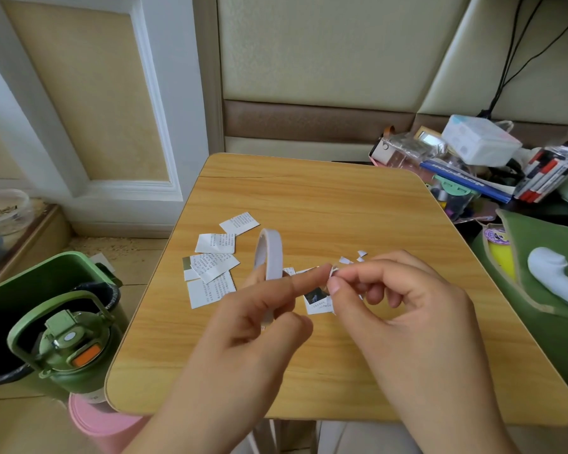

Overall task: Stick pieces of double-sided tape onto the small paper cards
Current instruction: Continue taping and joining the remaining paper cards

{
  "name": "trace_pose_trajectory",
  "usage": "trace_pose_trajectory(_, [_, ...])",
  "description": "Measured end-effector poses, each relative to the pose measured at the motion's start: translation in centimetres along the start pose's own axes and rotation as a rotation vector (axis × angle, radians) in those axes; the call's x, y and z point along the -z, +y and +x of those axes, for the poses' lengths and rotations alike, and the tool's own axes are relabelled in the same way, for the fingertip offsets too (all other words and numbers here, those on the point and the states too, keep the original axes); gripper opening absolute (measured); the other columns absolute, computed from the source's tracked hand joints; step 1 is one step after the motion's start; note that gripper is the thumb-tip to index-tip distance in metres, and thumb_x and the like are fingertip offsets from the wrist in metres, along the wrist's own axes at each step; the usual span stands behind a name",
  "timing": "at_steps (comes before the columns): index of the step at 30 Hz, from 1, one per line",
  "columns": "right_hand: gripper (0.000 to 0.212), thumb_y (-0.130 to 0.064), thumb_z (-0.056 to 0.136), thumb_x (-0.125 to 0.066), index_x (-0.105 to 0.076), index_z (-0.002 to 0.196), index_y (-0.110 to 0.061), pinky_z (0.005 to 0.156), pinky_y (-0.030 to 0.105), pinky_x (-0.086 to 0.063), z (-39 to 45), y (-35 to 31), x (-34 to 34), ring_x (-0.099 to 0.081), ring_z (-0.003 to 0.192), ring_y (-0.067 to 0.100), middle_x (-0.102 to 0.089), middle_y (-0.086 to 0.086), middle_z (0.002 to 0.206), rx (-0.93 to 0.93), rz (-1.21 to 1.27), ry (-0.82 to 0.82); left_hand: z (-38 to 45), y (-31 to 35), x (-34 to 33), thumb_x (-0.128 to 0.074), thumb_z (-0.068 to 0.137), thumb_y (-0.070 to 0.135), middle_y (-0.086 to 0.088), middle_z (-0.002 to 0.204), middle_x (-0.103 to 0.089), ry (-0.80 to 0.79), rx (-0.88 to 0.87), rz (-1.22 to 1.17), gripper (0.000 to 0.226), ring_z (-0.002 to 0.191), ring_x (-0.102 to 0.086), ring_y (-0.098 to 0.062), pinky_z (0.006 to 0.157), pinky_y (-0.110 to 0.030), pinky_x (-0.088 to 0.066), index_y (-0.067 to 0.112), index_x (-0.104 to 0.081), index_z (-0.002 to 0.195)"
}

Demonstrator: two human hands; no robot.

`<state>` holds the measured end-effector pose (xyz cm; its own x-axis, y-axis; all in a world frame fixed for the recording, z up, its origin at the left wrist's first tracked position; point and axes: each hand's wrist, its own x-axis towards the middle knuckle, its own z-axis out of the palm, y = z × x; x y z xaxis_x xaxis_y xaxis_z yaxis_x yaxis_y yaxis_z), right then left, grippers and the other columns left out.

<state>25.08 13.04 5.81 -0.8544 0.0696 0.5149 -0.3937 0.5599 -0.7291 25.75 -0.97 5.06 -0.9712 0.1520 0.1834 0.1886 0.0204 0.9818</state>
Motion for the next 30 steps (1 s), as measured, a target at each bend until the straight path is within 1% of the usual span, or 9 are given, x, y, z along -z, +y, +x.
trace_pose_trajectory(4, [0.011,-0.021,0.069,-0.068,-0.066,0.063,-0.030,0.061,0.003,-0.034,0.05,-0.03,0.04,-0.050,0.066,0.002,-0.057,-0.010,0.070,0.007,-0.005,0.000,-0.12,0.15,0.00,-0.055,0.053,0.040,0.014,0.065,-0.039,-0.029,0.046,-0.119,0.044,0.073,-0.043,-0.002,0.078,-0.025,-0.032,0.047,-0.073,0.093])
trace_pose_trajectory(7, [0.011,-0.023,0.070,-0.067,-0.065,0.062,-0.030,0.062,0.004,-0.035,0.04,-0.02,0.09,-0.051,0.067,0.004,-0.058,-0.010,0.071,-0.006,0.018,-0.005,-0.37,0.40,0.09,-0.057,0.053,0.039,0.011,0.067,-0.043,-0.059,0.080,-0.202,0.044,0.077,-0.046,-0.003,0.087,-0.027,-0.033,0.043,-0.075,0.093])
trace_pose_trajectory(9, [0.009,-0.029,0.071,-0.065,-0.064,0.062,-0.032,0.062,0.004,-0.035,0.01,-0.03,0.11,-0.052,0.068,0.004,-0.058,-0.011,0.072,-0.003,0.021,-0.011,-0.38,0.46,0.11,-0.059,0.051,0.038,0.009,0.067,-0.045,-0.067,0.102,-0.262,0.045,0.077,-0.049,-0.001,0.085,-0.024,-0.035,0.039,-0.076,0.092])
trace_pose_trajectory(13, [0.013,-0.023,0.070,-0.066,-0.063,0.061,-0.032,0.061,0.006,-0.036,-0.02,-0.03,0.13,-0.052,0.067,0.005,-0.058,-0.010,0.071,-0.032,0.065,-0.023,-0.37,0.35,0.22,-0.059,0.050,0.037,0.012,0.071,-0.056,-0.072,0.131,-0.299,0.047,0.077,-0.051,-0.003,0.082,-0.024,-0.036,0.034,-0.077,0.093])
trace_pose_trajectory(16, [0.009,-0.035,0.069,-0.061,-0.065,0.063,-0.031,0.061,0.011,-0.037,-0.03,0.04,0.11,-0.053,0.067,0.008,-0.060,-0.013,0.070,-0.061,0.130,-0.049,-0.25,0.28,0.35,-0.059,0.049,0.035,0.015,0.064,-0.053,-0.077,0.157,-0.341,0.049,0.070,-0.048,-0.003,0.080,-0.026,-0.032,0.028,-0.078,0.094])
trace_pose_trajectory(21, [0.016,-0.040,0.067,-0.059,-0.068,0.071,-0.027,0.060,0.012,-0.037,0.07,0.35,0.13,-0.052,0.065,0.012,-0.061,-0.010,0.068,-0.098,0.197,-0.069,-0.03,-0.05,0.28,-0.057,0.049,0.029,0.004,0.065,-0.046,-0.088,0.157,-0.432,0.049,0.070,-0.047,-0.004,0.080,-0.031,-0.032,0.018,-0.078,0.093])
trace_pose_trajectory(24, [0.015,-0.041,0.067,-0.060,-0.068,0.065,-0.029,0.060,0.012,-0.037,0.07,0.48,0.13,-0.053,0.065,0.011,-0.062,-0.011,0.068,-0.078,0.151,-0.048,-0.01,-0.13,0.34,-0.058,0.048,0.030,0.005,0.064,-0.050,-0.101,0.168,-0.440,0.051,0.070,-0.048,-0.003,0.080,-0.030,-0.033,0.019,-0.078,0.094])
trace_pose_trajectory(27, [0.012,-0.042,0.068,-0.060,-0.066,0.063,-0.033,0.060,0.010,-0.036,0.18,0.51,0.08,-0.053,0.067,0.008,-0.060,-0.012,0.070,-0.049,0.066,-0.024,0.04,-0.08,0.40,-0.058,0.049,0.034,0.006,0.073,-0.056,-0.101,0.174,-0.373,0.051,0.073,-0.047,-0.003,0.082,-0.028,-0.033,0.026,-0.077,0.095])
trace_pose_trajectory(30, [0.006,-0.034,0.068,-0.067,-0.066,0.062,-0.032,0.060,0.005,-0.035,0.65,0.59,0.01,-0.052,0.066,0.002,-0.059,-0.013,0.070,-0.040,-0.005,-0.018,0.39,-0.20,0.41,-0.058,0.051,0.037,0.016,0.080,-0.064,-0.091,0.169,-0.304,0.049,0.081,-0.055,0.004,0.085,-0.024,-0.032,0.034,-0.076,0.096])
